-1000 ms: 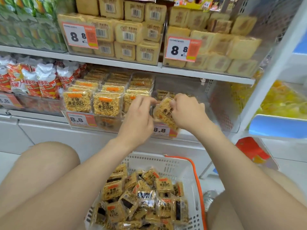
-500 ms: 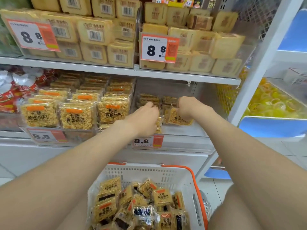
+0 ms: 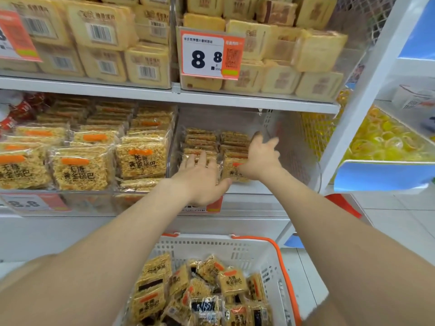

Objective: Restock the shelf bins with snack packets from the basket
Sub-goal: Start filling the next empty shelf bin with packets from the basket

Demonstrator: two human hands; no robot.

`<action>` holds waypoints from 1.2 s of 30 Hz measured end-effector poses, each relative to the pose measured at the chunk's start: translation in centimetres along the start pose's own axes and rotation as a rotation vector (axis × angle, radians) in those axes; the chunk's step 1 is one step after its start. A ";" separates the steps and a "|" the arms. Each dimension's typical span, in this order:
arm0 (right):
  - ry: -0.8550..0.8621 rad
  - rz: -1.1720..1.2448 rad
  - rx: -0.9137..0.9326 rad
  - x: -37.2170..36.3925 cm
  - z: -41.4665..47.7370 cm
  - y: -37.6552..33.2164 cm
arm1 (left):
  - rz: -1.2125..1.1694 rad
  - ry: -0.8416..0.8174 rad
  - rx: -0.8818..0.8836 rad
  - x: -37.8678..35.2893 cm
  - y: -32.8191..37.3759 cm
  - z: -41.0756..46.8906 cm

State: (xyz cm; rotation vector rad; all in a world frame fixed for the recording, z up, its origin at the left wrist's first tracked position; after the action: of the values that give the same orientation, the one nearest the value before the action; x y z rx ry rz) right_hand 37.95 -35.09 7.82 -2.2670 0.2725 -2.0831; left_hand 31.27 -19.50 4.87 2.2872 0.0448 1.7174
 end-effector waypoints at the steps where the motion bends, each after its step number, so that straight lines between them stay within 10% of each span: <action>1: -0.024 0.054 -0.040 -0.3 0.1 0.7 | -0.004 0.008 -0.005 0.0 0.0 0.0; 16: -0.132 0.353 -0.064 -2.7 1.1 2.4 | -0.039 0.010 0.049 0.2 1.0 0.4; 27: 0.285 0.002 0.284 4.2 -9.1 -1.9 | -0.098 0.571 -0.226 5.2 4.3 -6.6; 36: -0.300 -0.222 0.578 -9.1 -15.6 -1.4 | 0.115 0.022 -0.256 -3.6 6.1 -8.5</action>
State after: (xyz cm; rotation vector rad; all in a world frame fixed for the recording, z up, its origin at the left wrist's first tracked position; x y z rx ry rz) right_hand 21.86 -30.97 0.54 -2.2479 -0.5427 -1.5739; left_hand 21.31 -24.36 5.09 2.1187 -0.2914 1.6929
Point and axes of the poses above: each hand's wrist, its own z-axis towards the middle knuckle, its own x-axis out of the back of the hand, y = z × x, the point moved 10 cm from there along z, towards the middle knuckle, and after that the axes turned 6 degrees about -z, right-handed, at the moved point
